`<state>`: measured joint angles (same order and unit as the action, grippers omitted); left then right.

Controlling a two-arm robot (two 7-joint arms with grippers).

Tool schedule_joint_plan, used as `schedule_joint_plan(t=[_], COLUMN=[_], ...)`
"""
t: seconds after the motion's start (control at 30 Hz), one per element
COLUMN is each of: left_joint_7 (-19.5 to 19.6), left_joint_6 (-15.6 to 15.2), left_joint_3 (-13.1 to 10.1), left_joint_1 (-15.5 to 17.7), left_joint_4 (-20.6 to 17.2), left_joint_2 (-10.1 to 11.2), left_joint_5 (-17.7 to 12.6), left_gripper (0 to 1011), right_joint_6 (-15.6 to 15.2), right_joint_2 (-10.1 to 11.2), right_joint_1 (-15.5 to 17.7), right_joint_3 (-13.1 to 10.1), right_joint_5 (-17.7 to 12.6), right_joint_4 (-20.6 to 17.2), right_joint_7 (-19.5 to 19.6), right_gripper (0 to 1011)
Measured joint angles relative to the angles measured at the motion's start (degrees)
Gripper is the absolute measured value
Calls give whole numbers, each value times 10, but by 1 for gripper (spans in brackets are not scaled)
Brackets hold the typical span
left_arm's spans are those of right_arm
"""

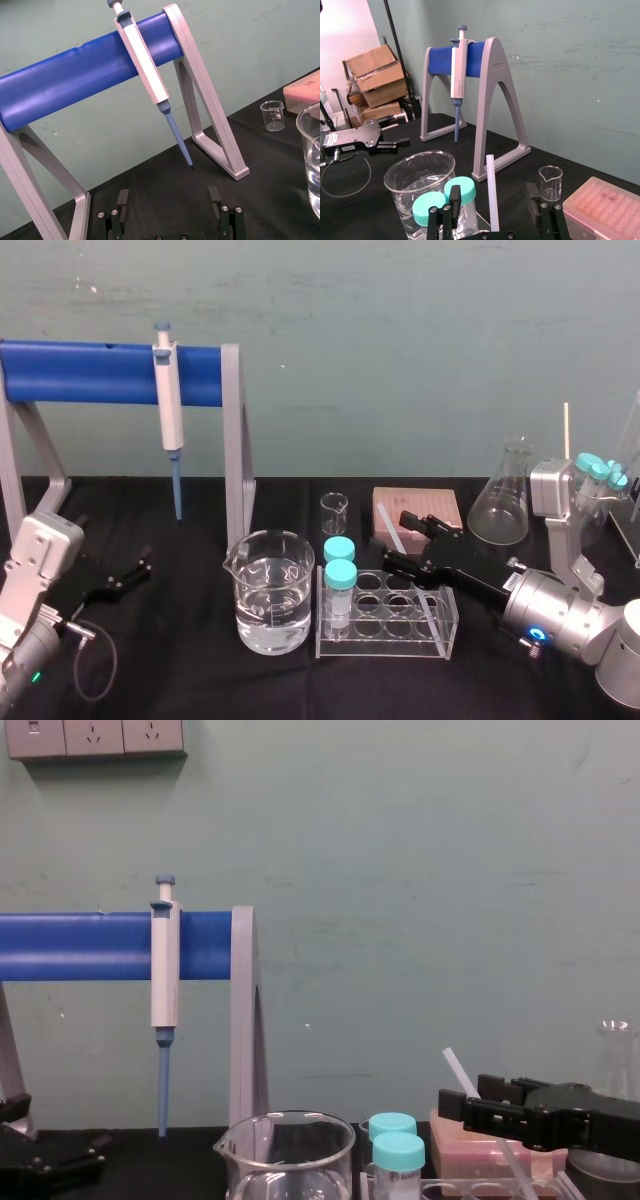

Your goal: Pick up the stirring rod with one hand, then place it down.

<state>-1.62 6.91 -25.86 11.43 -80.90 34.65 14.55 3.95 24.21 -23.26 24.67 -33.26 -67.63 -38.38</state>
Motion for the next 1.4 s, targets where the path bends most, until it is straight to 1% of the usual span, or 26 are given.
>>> schedule_joint_plan(t=[0.03, 0.1, 0.2, 0.27, 0.5, 0.53, 0.57, 0.6, 0.73, 0.77, 0.87, 1.17, 1.4], left_joint_7=[0, 0, 0, 0, 0, 0, 0, 0, 0, 0, 0, 0, 0], left_joint_6=[0, 0, 0, 0, 0, 0, 0, 0, 0, 0, 0, 0, 0], left_joint_3=[0, 0, 0, 0, 0, 0, 0, 0, 0, 0, 0, 0, 0], left_joint_1=[0, 0, 0, 0, 0, 0, 0, 0, 0, 0, 0, 0, 0], left_joint_4=[0, 0, 0, 0, 0, 0, 0, 0, 0, 0, 0, 0, 0], left_joint_2=[0, 0, 0, 0, 0, 0, 0, 0, 0, 0, 0, 0, 0], left_joint_5=[0, 0, 0, 0, 0, 0, 0, 0, 0, 0, 0, 0, 0], left_gripper=[1000, 1000, 1000, 1000, 1000, 1000, 1000, 1000, 1000, 1000, 1000, 1000, 1000], right_joint_6=[0, 0, 1, 1, 1, 1, 1, 1, 1, 1, 1, 2, 32], right_joint_2=[0, 0, 0, 0, 0, 0, 0, 0, 0, 0, 0, 0, 4], right_joint_1=[0, 0, 0, 0, 1, 1, 1, 1, 1, 1, 1, 1, 8], right_joint_3=[0, 0, 0, 0, 0, 0, 0, 0, 0, 0, 0, 0, -7], right_joint_5=[0, 0, 0, 0, 0, 0, 0, 1, 1, 1, 1, 1, 12], right_joint_4=[0, 0, 0, -1, -1, -1, -1, -1, -1, -1, -1, -1, -17], right_joint_7=[0, 0, 0, 0, 0, 0, 0, 0, 0, 0, 0, 0, 12], right_gripper=[814, 776, 682, 599, 396, 334, 314, 255, 175, 121, 66, 66, 66])
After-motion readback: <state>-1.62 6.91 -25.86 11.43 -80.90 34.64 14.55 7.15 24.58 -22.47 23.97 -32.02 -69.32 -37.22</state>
